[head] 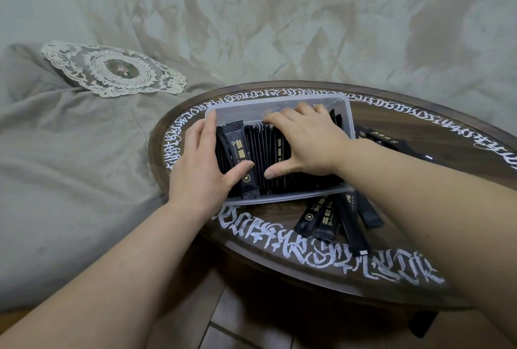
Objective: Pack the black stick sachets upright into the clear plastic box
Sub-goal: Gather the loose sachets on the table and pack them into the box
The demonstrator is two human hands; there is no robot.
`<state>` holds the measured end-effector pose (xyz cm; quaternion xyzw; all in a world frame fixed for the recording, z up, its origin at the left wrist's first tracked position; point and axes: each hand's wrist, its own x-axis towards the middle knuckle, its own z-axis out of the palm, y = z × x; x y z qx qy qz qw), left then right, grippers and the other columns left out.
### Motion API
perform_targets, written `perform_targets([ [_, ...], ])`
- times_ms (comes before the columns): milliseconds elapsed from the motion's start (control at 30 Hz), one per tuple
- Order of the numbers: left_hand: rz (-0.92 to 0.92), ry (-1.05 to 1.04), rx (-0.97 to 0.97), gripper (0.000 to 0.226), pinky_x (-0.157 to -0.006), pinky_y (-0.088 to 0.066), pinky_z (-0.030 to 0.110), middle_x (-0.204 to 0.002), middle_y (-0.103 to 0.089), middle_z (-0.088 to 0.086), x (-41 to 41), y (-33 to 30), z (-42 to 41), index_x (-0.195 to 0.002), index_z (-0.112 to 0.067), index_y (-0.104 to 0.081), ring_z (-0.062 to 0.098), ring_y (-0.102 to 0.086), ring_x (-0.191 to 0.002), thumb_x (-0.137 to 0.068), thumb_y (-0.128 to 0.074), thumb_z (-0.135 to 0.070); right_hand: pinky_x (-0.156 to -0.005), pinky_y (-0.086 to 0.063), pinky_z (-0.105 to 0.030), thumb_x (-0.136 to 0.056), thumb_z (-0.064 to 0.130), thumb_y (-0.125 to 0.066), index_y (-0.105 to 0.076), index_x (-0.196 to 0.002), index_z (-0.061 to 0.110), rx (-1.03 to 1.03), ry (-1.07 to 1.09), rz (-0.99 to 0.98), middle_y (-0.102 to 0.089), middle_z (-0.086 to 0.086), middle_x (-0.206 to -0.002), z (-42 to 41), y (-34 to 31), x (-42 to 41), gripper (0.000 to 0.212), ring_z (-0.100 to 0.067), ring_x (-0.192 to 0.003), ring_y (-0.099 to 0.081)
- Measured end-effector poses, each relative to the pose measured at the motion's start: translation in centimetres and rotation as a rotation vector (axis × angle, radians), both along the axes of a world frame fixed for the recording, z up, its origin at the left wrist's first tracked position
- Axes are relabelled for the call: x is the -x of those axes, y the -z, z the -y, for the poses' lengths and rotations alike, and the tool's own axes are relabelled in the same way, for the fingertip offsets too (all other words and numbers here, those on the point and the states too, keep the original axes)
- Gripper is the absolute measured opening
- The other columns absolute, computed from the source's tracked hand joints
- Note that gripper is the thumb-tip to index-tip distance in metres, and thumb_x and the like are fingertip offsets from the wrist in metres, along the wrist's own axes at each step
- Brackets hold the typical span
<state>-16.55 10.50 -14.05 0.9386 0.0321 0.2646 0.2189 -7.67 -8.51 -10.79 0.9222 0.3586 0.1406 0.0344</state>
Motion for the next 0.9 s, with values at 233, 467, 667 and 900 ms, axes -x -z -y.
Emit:
perform_targets([
  [233, 0.011, 0.004, -0.019, 0.101, -0.097, -0.041, 0.042, -0.149, -0.029, 0.0, -0.1, 0.1, 0.0, -0.154, -0.022, -0.012, 0.018, -0.035, -0.133, -0.076, -0.069, -0.052, -0.082, -0.038, -0.043, -0.074, 0.083, -0.019, -0.046, -0.134, 0.018, -0.082, 0.014, 0.19, -0.062, -0.007, -0.116, -0.6, 1.9, 0.0, 0.093, -0.032, -0.098, -0.054],
  [467, 0.011, 0.004, -0.011, 0.101, -0.096, -0.041, 0.04, -0.147, -0.03, -0.001, 0.1, 0.0, 0.1, -0.154, -0.022, -0.012, 0.016, -0.036, -0.131, -0.077, -0.07, -0.05, -0.076, -0.037, -0.041, -0.079, 0.076, -0.021, -0.058, -0.111, 0.017, -0.121, 0.074, 0.201, -0.064, -0.006, -0.1, -1.6, 2.3, 0.2, 0.077, -0.031, -0.091, -0.055],
  [667, -0.008, -0.003, -0.013, 0.101, -0.098, -0.04, 0.042, -0.149, -0.026, 0.0, 0.1, 0.0, 0.0, -0.154, -0.023, -0.009, 0.02, -0.036, -0.132, -0.077, -0.069, -0.052, -0.102, -0.033, -0.042, -0.082, 0.069, -0.033, -0.039, -0.141, 0.011, -0.285, -0.089, 0.05, -0.053, -0.01, -0.128, 1.0, 0.7, 1.1, 0.082, -0.03, -0.117, -0.048],
  [900, -0.045, -0.029, -0.01, 0.101, -0.098, -0.04, 0.042, -0.149, -0.025, 0.001, -0.1, -0.1, 0.1, -0.154, -0.023, -0.007, 0.022, -0.036, -0.133, -0.079, -0.066, -0.055, -0.067, -0.041, -0.032, -0.088, 0.041, -0.061, -0.058, -0.087, 0.017, -0.469, 0.067, -0.015, -0.055, 0.002, -0.08, 1.3, 2.7, 4.8, 0.024, -0.023, -0.08, -0.054],
])
